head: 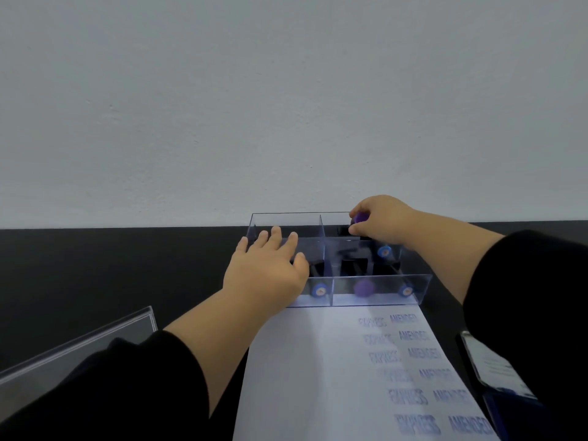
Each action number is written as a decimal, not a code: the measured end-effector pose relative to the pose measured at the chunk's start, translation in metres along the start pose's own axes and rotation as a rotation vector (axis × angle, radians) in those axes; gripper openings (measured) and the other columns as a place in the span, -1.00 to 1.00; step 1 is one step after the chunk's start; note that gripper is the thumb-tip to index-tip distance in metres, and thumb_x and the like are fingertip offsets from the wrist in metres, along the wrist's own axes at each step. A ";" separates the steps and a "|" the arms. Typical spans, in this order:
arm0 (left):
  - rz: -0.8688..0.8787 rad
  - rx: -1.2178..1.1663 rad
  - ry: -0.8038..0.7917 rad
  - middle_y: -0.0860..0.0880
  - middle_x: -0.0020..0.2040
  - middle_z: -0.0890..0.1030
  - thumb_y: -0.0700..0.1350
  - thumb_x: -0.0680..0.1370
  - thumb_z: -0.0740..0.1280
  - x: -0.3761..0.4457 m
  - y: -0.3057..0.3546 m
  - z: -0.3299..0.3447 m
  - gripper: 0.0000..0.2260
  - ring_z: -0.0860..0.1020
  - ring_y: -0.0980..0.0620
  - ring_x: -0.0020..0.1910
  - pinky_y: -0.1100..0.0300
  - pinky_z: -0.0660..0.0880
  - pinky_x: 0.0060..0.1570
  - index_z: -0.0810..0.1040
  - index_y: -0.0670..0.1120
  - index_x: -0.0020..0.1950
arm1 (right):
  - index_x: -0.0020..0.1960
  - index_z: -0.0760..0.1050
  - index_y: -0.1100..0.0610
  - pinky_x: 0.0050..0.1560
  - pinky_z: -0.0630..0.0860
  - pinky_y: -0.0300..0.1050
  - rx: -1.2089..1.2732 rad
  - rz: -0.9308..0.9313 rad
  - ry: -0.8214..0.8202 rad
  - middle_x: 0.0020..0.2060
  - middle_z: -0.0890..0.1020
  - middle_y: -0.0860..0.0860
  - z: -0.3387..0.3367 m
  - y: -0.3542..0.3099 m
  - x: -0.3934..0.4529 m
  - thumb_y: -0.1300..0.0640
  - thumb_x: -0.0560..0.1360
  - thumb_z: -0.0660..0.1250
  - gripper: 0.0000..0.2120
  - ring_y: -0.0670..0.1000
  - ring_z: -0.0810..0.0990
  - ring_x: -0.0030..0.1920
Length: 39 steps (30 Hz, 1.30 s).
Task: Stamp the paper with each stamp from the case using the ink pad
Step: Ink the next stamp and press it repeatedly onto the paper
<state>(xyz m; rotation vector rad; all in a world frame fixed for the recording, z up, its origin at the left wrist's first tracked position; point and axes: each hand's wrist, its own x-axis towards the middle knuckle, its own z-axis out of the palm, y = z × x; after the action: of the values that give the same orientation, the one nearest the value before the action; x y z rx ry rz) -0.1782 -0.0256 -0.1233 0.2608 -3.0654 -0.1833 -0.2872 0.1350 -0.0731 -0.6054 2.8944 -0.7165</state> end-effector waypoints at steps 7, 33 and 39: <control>0.004 -0.011 0.005 -0.02 0.57 -0.09 0.03 0.65 -0.12 -0.001 -0.001 0.000 -0.54 -0.10 0.00 0.54 0.01 -0.20 0.47 -0.09 0.06 0.56 | 0.09 0.56 0.09 -0.07 0.39 -0.21 0.019 -0.029 -0.025 -0.01 0.54 0.03 0.010 0.003 0.010 0.18 0.41 0.47 -0.73 -0.03 0.48 -0.07; -0.001 -0.015 0.001 -0.02 0.57 -0.09 0.03 0.65 -0.12 -0.002 0.000 0.000 -0.54 -0.10 0.01 0.54 0.01 -0.19 0.47 -0.08 0.07 0.56 | 0.20 0.56 0.11 0.17 0.54 0.06 -0.110 0.187 -0.324 0.06 0.63 0.15 -0.002 -0.006 0.020 0.29 0.50 0.35 -0.71 0.08 0.56 -0.04; 0.003 0.000 -0.072 -0.03 0.57 -0.15 0.03 0.66 -0.14 -0.002 0.001 -0.004 -0.53 -0.14 -0.02 0.54 -0.03 -0.21 0.48 -0.14 0.05 0.56 | 0.22 0.54 0.20 -0.19 0.47 -0.19 -0.121 0.107 -0.210 -0.21 0.58 0.05 -0.006 -0.012 0.014 0.28 0.47 0.36 -0.68 -0.01 0.51 -0.26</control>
<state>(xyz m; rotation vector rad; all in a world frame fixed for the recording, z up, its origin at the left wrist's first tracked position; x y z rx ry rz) -0.1765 -0.0250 -0.1189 0.2548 -3.1374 -0.1964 -0.2967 0.1219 -0.0621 -0.5002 2.7638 -0.4386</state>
